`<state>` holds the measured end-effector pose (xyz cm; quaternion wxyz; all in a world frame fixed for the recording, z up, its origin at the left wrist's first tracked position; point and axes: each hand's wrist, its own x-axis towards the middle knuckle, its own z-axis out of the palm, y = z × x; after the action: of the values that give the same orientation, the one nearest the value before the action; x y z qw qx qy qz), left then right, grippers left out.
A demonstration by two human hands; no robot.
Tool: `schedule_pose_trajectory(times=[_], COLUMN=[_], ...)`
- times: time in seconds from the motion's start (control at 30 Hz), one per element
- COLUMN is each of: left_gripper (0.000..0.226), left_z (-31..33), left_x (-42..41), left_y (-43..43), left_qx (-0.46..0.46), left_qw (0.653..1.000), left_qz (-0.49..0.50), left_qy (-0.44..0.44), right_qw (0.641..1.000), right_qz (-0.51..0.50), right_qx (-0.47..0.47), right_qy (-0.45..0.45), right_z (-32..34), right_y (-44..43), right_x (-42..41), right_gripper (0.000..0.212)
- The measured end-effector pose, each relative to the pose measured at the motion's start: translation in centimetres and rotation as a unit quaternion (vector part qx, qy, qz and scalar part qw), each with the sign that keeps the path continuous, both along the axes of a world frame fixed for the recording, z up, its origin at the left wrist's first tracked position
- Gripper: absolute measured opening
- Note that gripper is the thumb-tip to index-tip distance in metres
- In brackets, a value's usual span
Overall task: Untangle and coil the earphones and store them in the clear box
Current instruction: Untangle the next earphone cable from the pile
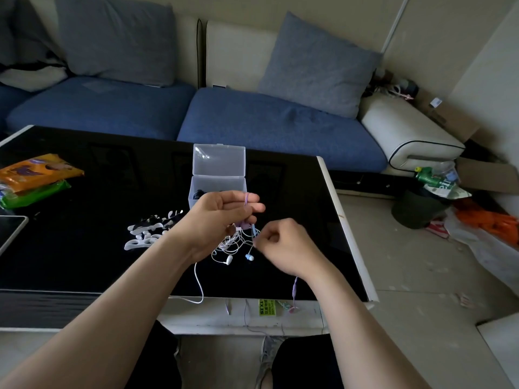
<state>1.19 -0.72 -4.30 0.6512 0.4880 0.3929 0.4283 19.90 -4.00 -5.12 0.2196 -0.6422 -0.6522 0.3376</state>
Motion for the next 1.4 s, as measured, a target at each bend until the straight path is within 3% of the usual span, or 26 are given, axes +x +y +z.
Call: schedule_pose_trajectory(times=[0.17,0.3,0.37,0.53,0.63,0.8,0.93,1.03,1.13,1.23,1.33,1.4], left_gripper=[0.027,0.031,0.031,0.039,0.036,0.031,0.024,0.025,0.027,0.033,0.040,0.040], left_z=[-1.7,-2.2,-2.1,-1.2,-0.6,-0.6,-0.6,-0.8,-1.3,-1.6,-2.0,-2.0], left_x=[-0.2,-0.4,-0.2,0.2,0.6,0.7,1.1,0.9,0.3,-0.1,-0.5,-0.4], left_y=[0.7,0.9,0.6,0.0,0.0,0.2,0.1,0.4,0.8,1.0,1.1,0.8], left_qx=[0.102,0.244,0.264,0.158,0.083,0.003,0.011,0.046,0.107,0.155,0.240,0.232], left_qw=[0.977,0.898,0.873,0.927,0.959,0.994,0.998,0.998,0.984,0.958,0.893,0.877], left_qz=[0.029,-0.022,-0.071,-0.131,-0.124,-0.082,-0.054,-0.001,0.037,0.025,-0.045,-0.083], left_qy=[0.182,0.365,0.405,0.315,0.243,0.073,0.012,0.039,0.141,0.240,0.378,0.411], right_qw=[0.999,0.992,0.978,0.966,0.960,0.970,0.976,0.983,0.989,0.996,0.991,0.985], right_qz=[0.045,0.020,-0.020,-0.096,-0.118,-0.135,-0.116,-0.044,0.025,0.045,0.017,-0.009], right_qx=[0.012,0.020,0.031,0.192,0.215,0.149,-0.006,-0.089,-0.095,-0.010,0.079,0.139], right_qy=[0.026,0.124,0.203,0.142,0.137,0.135,0.185,0.153,0.112,0.079,0.102,0.105], right_z=[0.4,1.2,1.5,0.4,-0.2,-0.5,-0.2,-0.2,-0.1,0.0,0.0,0.0], right_y=[-0.5,-0.7,-0.8,0.2,0.7,0.9,0.6,-0.1,-0.6,-0.3,0.0,0.1], right_x=[-1.1,-1.2,-1.0,0.3,1.0,1.4,0.4,-0.5,-1.1,-1.5,-1.1,-0.7], right_gripper=[0.019,0.018,0.019,0.018,0.012,0.012,0.021,0.023,0.022,0.023,0.020,0.015])
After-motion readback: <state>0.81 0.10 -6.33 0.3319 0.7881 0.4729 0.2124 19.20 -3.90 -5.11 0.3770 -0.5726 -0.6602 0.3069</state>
